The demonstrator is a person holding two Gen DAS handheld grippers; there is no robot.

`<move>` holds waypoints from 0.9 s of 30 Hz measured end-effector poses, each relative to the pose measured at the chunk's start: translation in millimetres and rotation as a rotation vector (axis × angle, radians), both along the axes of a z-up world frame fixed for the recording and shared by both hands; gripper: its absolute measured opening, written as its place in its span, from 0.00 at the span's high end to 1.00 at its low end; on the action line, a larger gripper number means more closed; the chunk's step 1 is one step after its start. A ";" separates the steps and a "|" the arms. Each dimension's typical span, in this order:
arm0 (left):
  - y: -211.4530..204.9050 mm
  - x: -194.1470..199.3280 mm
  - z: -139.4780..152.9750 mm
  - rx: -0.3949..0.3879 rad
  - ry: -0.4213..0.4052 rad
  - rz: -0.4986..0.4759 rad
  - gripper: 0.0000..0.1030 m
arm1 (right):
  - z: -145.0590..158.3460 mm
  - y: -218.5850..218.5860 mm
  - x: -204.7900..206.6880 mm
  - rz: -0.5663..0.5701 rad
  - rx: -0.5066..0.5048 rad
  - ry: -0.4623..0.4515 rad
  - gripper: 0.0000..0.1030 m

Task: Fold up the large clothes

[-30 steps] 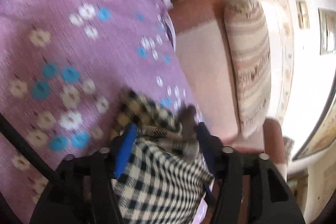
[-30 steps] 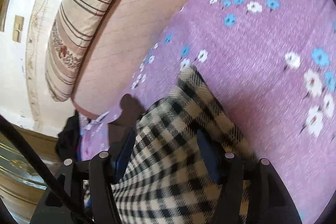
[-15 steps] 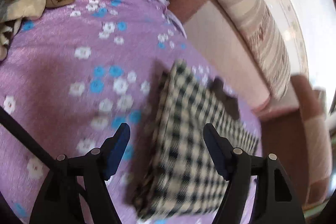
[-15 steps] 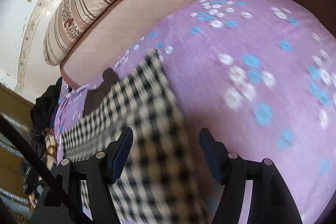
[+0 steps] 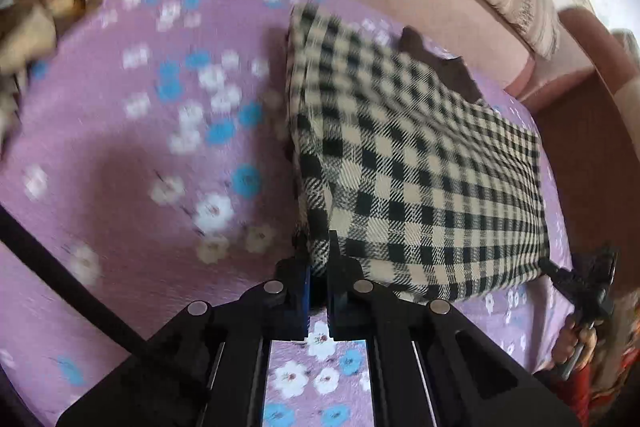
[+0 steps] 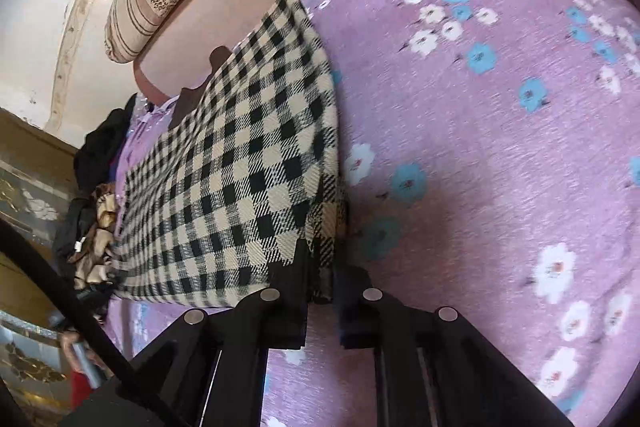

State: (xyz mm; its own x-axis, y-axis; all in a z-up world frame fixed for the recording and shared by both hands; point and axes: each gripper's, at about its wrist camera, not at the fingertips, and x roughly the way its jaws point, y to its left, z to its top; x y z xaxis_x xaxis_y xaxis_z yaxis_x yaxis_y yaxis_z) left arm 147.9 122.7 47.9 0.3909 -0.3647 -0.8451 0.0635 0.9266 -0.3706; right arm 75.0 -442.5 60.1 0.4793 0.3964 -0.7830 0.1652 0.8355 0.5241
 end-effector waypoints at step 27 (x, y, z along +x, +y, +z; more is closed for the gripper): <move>-96.7 -12.2 -6.2 0.141 -0.198 0.005 0.56 | 37.1 156.2 49.7 0.252 -0.304 -0.279 0.69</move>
